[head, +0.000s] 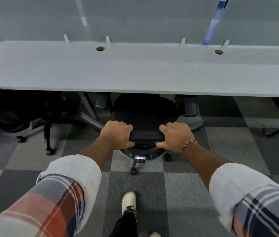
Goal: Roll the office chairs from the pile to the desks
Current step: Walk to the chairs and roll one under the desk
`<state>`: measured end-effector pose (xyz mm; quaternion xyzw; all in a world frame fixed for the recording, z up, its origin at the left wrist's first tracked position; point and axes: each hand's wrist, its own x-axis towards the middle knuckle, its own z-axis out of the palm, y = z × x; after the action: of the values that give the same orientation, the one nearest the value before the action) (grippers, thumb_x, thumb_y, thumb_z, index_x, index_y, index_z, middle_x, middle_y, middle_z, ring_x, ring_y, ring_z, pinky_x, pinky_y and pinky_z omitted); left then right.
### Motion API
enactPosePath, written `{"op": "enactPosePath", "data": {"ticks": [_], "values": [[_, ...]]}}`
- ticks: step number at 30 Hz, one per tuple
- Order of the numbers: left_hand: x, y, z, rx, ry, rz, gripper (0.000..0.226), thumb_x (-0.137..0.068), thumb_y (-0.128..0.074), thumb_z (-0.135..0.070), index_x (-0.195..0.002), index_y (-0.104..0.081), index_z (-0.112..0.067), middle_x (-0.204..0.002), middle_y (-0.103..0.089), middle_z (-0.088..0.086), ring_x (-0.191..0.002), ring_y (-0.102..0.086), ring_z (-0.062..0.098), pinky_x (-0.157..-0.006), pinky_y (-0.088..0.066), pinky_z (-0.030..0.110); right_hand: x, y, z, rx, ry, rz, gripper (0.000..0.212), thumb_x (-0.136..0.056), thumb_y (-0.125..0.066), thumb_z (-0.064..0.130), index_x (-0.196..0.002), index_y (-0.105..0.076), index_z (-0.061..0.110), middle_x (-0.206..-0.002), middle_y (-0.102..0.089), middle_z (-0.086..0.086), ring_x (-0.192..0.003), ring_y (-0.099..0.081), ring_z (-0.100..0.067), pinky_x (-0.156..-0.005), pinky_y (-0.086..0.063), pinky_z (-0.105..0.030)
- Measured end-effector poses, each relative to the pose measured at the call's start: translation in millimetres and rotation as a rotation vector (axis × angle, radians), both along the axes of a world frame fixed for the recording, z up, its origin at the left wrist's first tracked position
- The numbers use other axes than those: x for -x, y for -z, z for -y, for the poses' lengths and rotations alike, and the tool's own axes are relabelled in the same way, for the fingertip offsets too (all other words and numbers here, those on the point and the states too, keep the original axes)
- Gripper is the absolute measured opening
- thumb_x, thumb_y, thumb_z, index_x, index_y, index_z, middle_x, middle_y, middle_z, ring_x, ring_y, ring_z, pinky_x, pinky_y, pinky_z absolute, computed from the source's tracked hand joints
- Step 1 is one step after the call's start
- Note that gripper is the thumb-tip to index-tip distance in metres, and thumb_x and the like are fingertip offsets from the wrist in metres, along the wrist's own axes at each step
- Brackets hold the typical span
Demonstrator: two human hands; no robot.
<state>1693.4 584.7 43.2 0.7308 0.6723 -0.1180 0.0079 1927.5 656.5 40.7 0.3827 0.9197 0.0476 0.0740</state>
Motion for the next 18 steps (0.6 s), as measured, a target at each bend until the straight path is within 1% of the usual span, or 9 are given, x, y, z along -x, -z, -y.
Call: {"op": "enactPosePath", "data": {"ticks": [4,7,11,15,18], "values": [[25,-2,-52,-0.011,0.035,0.018,0.038,-0.079,-0.058,-0.062,-0.083,-0.046,-0.026,-0.076,-0.052,-0.008,-0.075,-0.059,0.020,-0.063,-0.039,0.032,24,1,-43,-0.051,0.052,-0.021,0.059,-0.079,-0.051,0.074,-0.110,-0.056,0.024,-0.096,-0.061,0.000,-0.088,-0.058,-0.022,-0.076,-0.044,-0.036],[34,1,-66,-0.012,0.042,0.037,0.039,-0.079,-0.057,-0.064,-0.084,-0.047,-0.026,-0.075,-0.055,-0.008,-0.076,-0.061,0.020,-0.062,-0.041,0.032,31,3,-56,-0.073,0.066,-0.006,0.059,-0.077,-0.051,0.073,-0.109,-0.056,0.025,-0.096,-0.059,0.001,-0.088,-0.055,-0.022,-0.083,-0.041,-0.040],[50,3,-92,-0.023,0.062,0.044,0.041,-0.082,-0.057,-0.065,-0.090,-0.052,-0.025,-0.080,-0.058,-0.007,-0.076,-0.061,0.019,-0.065,-0.044,0.033,48,6,-76,-0.098,0.134,-0.024,0.059,-0.072,-0.055,0.071,-0.107,-0.055,0.025,-0.094,-0.055,0.000,-0.088,-0.052,-0.024,-0.084,-0.039,-0.043],[42,2,-107,-0.029,0.094,0.094,0.044,-0.083,-0.054,-0.069,-0.092,-0.053,-0.025,-0.081,-0.057,-0.007,-0.076,-0.060,0.019,-0.062,-0.042,0.032,44,3,-91,-0.103,0.210,-0.044,0.062,-0.068,-0.061,0.069,-0.109,-0.052,0.024,-0.098,-0.053,-0.002,-0.091,-0.051,-0.027,-0.085,-0.039,-0.044],[45,4,-108,-0.058,0.102,0.124,0.047,-0.083,-0.052,-0.072,-0.092,-0.053,-0.026,-0.081,-0.057,-0.008,-0.076,-0.061,0.019,-0.061,-0.042,0.032,45,5,-91,-0.100,0.225,-0.062,0.063,-0.066,-0.065,0.068,-0.108,-0.052,0.023,-0.098,-0.053,-0.002,-0.091,-0.051,-0.027,-0.086,-0.039,-0.044]]}}
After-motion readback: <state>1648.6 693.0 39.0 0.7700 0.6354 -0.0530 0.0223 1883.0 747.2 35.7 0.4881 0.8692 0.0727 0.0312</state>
